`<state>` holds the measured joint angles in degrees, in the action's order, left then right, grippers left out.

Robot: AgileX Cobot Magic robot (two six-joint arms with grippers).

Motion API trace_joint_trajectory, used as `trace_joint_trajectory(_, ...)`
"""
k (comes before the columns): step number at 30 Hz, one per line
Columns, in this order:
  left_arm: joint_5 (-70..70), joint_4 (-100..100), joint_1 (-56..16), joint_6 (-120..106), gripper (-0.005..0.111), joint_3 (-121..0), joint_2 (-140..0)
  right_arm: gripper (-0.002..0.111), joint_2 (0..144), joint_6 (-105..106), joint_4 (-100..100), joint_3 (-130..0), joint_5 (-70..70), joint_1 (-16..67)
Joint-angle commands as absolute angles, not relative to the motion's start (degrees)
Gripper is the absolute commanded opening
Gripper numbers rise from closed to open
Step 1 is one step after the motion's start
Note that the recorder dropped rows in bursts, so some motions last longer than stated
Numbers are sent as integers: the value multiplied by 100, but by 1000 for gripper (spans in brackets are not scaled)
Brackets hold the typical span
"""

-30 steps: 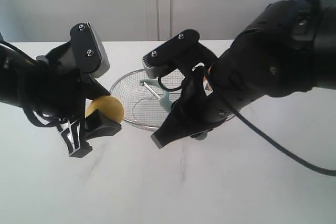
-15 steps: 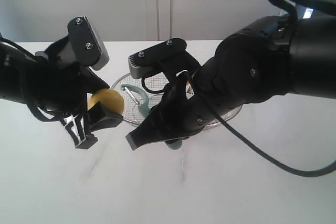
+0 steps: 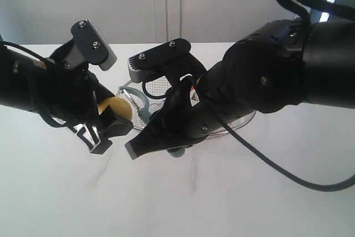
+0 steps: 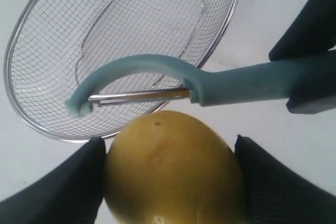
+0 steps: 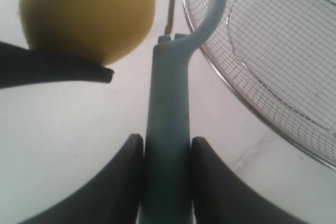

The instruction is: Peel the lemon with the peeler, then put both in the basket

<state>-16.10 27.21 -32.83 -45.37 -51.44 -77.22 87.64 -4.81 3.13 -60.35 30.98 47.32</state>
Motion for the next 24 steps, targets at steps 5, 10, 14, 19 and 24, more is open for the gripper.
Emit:
trace_joint_trajectory(5,-1589,2837,-3270,-4474,0,-5142,-7761,0,8744,-428,325,-6046,2995,4750)
trace_joint_trajectory(10,-1589,2837,-3270,-4474,0,-5142,-7761,0,8606,-428,325,-6046,3003,4756)
trace_joint_trajectory(14,-1589,2837,-3270,-4474,0,-5142,-7761,0,8325,-428,325,-6046,3003,4756)
trace_joint_trajectory(19,-1589,2837,-3270,-4474,0,-5142,-7761,0,7890,-375,254,-6046,3308,4756)
trace_joint_trajectory(24,-1601,2837,-3270,-4474,0,-5142,-7761,0,7564,-366,35,-6046,3692,4756)
